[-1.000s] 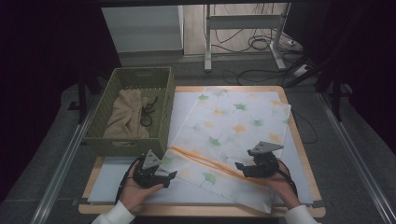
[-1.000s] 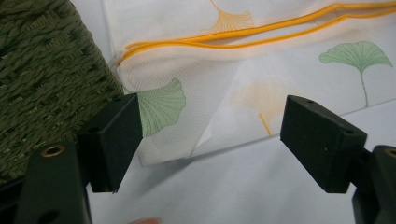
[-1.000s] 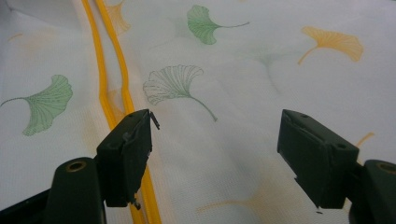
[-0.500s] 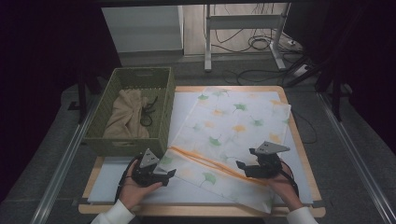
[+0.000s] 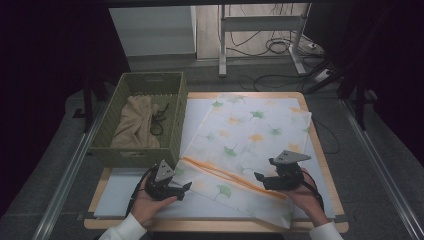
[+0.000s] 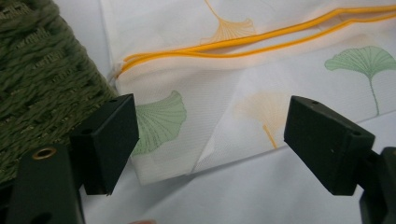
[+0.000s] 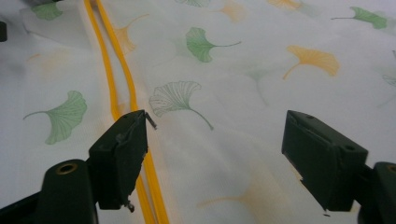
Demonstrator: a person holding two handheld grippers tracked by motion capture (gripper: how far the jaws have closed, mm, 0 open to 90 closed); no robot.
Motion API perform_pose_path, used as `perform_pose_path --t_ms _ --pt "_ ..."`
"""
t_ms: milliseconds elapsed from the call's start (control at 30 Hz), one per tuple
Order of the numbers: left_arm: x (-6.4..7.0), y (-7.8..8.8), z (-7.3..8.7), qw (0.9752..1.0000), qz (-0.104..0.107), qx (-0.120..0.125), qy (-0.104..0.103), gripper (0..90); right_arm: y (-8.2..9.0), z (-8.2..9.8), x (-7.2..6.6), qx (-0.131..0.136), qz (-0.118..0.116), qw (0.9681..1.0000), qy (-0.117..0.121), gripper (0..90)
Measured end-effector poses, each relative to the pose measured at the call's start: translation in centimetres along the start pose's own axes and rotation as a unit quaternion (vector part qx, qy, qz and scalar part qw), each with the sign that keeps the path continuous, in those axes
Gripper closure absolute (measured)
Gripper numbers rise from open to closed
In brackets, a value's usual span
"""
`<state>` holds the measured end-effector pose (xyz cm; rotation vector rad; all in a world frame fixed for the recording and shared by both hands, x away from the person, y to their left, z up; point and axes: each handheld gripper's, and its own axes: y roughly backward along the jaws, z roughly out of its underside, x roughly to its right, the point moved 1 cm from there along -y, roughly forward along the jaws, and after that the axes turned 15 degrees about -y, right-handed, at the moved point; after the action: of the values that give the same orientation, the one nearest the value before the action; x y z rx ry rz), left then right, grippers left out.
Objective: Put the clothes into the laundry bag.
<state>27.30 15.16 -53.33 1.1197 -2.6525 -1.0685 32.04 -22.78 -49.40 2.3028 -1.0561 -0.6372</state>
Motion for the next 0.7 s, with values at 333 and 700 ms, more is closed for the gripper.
perform_pose_path --t_ms 333,700 --pt "0.3 0.0 -0.1 1.0 -0.004 0.0 -0.001 17.1 -1.0 -0.8 -1.0 -0.036 -0.007 0.9993 -0.001 27.6" --pt "0.2 -0.1 0.0 0.9999 0.008 -0.011 0.005 19.7 -2.8 -2.9 -2.7 -0.073 -0.014 0.997 0.02 29.0"
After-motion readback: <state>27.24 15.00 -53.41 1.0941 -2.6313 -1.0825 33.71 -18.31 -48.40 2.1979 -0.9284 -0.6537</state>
